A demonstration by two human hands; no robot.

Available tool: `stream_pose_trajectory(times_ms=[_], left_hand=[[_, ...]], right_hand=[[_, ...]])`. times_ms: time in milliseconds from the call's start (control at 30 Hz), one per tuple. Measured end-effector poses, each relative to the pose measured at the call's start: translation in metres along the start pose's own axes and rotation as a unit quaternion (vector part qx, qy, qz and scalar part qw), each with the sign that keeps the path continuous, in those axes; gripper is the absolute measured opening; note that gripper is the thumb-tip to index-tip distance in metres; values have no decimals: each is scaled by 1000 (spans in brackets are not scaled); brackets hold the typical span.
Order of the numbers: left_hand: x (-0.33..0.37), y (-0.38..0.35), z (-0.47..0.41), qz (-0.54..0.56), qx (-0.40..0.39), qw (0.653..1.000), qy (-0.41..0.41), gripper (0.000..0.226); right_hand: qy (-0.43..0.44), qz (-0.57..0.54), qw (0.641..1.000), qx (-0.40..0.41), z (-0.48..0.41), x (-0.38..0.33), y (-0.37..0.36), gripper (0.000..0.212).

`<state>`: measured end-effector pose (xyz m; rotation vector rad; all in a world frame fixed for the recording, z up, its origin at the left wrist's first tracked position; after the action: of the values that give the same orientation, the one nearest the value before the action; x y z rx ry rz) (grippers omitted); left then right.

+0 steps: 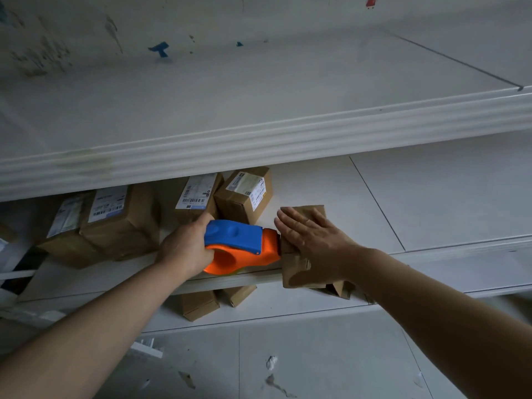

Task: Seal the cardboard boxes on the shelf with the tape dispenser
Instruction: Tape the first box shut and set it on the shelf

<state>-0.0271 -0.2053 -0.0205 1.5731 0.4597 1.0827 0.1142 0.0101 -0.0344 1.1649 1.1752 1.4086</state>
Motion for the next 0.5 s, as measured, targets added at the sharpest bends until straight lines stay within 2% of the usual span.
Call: stream_pose_trajectory(times_ms=[133, 233, 300, 400, 467, 500], left_hand=[[3, 2, 6, 1, -9, 1000, -7, 48], [8, 11, 11, -1, 8, 1000, -2, 46], [11, 22, 14, 3, 38, 999, 0, 42], [26, 35, 14, -24, 66, 998, -3, 44], [43, 29, 12, -52, 51, 997, -19, 46], [53, 22, 11, -66, 40, 997, -28, 46]], right_hand=[[-83, 0, 994, -66, -22, 2, 16, 125], [-87, -47, 992, -71, -32, 3, 22, 125], [-96, -140, 985, -33, -26, 9, 19, 127], [-128, -340, 932, 5, -10, 20, -3, 130], [-147, -383, 912, -14, -2, 27, -24, 130], [-158, -372, 914, -32, 1, 31, -36, 130]])
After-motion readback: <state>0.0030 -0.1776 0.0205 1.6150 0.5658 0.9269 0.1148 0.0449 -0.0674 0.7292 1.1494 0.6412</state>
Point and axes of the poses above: each hand's wrist, its own z-axis away from the middle knuckle, its own y-axis out of the back of the hand, x = y × z, the point moved 2 cm from there along -z, towards the middle knuckle, and after that the axes turned 9 degrees about z, right-handed, at the moved point
